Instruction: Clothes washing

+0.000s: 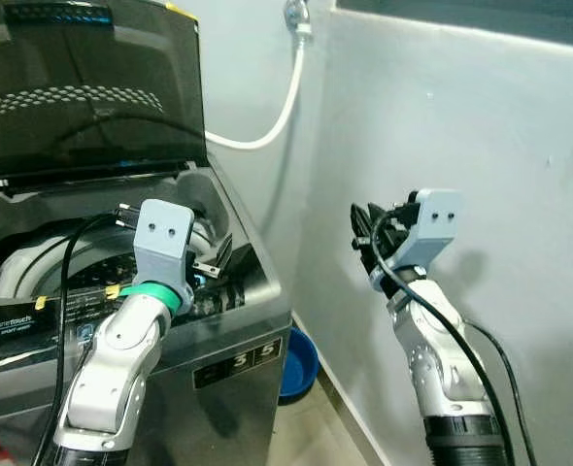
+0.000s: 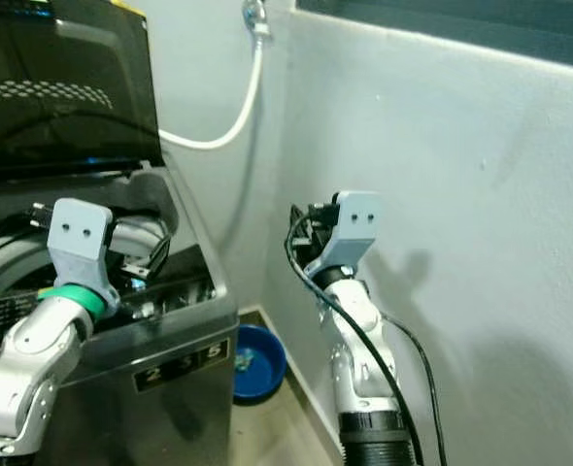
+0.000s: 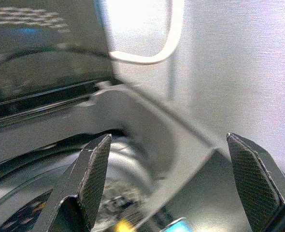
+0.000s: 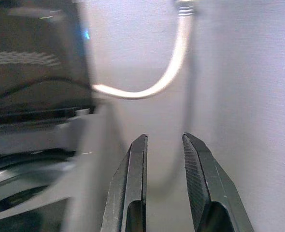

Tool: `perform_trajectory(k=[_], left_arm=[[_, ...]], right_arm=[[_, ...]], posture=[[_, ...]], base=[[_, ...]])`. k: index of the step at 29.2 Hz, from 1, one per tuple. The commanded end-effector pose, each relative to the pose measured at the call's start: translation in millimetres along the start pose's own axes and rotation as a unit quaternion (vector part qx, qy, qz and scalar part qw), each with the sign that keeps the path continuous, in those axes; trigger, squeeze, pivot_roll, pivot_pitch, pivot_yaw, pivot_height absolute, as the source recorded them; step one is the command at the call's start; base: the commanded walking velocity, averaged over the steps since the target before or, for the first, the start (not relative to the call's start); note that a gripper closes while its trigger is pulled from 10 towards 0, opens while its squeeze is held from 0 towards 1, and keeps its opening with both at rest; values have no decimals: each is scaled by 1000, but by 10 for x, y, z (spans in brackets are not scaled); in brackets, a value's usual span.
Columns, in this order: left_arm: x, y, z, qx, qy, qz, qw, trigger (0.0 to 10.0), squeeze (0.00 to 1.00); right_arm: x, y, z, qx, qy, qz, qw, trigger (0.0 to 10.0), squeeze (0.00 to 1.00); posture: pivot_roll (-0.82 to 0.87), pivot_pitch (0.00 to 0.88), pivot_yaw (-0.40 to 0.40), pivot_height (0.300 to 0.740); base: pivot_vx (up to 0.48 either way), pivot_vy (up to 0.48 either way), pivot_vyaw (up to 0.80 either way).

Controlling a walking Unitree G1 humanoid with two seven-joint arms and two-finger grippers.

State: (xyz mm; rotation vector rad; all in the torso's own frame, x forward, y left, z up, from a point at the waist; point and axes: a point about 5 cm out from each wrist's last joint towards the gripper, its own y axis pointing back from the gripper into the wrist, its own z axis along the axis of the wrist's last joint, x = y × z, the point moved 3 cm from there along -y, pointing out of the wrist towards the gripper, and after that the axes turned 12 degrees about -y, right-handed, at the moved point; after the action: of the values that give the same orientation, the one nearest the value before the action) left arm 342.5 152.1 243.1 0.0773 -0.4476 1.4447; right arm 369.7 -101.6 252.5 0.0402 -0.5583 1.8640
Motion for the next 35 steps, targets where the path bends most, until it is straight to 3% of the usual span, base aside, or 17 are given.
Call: perform_trajectory(k=[1,11,17,29,35], left_arm=[[13,18,-20,4,10,5,1000,10000,0],[18,39,-2,-2,16,13,1000,10000,0],[9,53,8,-5,17,15,1000,10000,0],[23,67,38,-11,6,21,1000,10000,0],[18,65,55,-14,6,23,1000,10000,0]], right_arm=[[125,-14,-5,1,6,25,1000,10000,0],[205,4,-17,11,-3,53,999,10000,0],[203,25,-27,12,-29,53,998,10000,0],[230,45,-41,16,-31,57,998,10000,0],[236,41,-36,16,-33,59,998,10000,0]], posture=[[11,0,-8,740],[13,0,-17,740],[14,0,-23,740],[14,0,-27,740],[12,1,-28,740]], base=[[0,0,800],[0,0,800],[0,0,0],[0,0,0],[0,-290,0]])
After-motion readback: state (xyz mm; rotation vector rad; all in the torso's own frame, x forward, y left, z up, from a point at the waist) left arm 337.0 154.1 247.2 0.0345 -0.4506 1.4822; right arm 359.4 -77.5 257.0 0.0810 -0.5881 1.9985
